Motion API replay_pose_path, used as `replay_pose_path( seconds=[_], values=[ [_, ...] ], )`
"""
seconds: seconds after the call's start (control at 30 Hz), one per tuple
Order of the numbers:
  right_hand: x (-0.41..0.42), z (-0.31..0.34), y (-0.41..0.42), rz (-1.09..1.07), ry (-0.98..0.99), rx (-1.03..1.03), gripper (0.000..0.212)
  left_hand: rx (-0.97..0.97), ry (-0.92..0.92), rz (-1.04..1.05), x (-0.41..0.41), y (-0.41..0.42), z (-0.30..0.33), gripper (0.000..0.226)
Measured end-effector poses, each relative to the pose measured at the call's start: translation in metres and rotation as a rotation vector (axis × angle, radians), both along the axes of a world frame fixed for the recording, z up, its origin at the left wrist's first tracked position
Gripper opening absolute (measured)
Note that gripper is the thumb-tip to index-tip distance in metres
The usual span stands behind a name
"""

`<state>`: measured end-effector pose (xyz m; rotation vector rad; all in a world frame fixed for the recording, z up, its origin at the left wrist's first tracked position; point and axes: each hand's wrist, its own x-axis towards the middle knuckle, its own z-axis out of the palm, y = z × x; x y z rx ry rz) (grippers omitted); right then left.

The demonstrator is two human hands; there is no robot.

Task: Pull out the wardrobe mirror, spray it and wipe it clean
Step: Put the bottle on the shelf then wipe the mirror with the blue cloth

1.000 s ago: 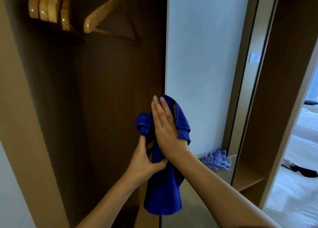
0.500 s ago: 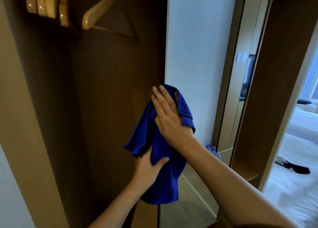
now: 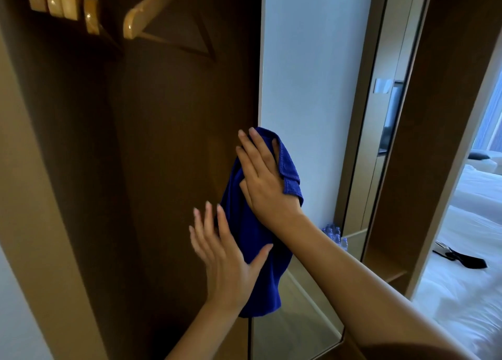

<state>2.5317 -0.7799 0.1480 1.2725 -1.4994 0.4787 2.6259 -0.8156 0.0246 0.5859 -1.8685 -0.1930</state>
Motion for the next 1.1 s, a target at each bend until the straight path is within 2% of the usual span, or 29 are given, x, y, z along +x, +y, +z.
replay_pose_path(
  seconds=[0.07, 0.17, 0.27, 0.37, 0.53, 0.77, 0.87, 1.0, 1.1],
  values=[
    [-0.002, 0.0, 0.0, -0.002, 0.031, 0.0, 0.05, 0.077, -0.072, -0.172, -0.008, -0.003, 0.0, 0.105],
    [-0.005, -0.002, -0.001, 0.018, 0.062, -0.007, 0.048, 0.128, -0.121, -0.39, -0.018, -0.004, -0.003, 0.087],
    [-0.008, -0.001, -0.001, 0.087, 0.039, -0.005, 0.042, 0.067, -0.111, -0.376, -0.025, 0.0, -0.007, 0.082],
    [-0.009, -0.001, 0.0, 0.064, 0.028, 0.005, 0.038, 0.05, -0.084, -0.365, -0.027, 0.005, -0.005, 0.083],
    [-0.002, 0.001, 0.004, 0.08, -0.071, 0.005, 0.05, 0.044, -0.073, -0.329, -0.028, 0.007, -0.007, 0.078],
    [-0.012, -0.005, 0.0, -0.174, 0.184, 0.051, 0.05, 0.024, -0.089, -0.314, -0.027, 0.005, -0.004, 0.082],
    [-0.013, 0.0, -0.001, -0.14, 0.191, 0.03, 0.05, 0.007, -0.104, -0.307, -0.025, 0.002, -0.001, 0.081],
    [-0.017, 0.017, -0.001, 0.036, 0.094, -0.008, 0.054, -0.029, -0.078, -0.297, -0.028, -0.003, 0.014, 0.072],
    [-0.016, 0.039, -0.001, 0.069, 0.128, -0.067, 0.043, -0.073, -0.04, -0.289, -0.029, -0.004, 0.034, 0.065]
  ],
)
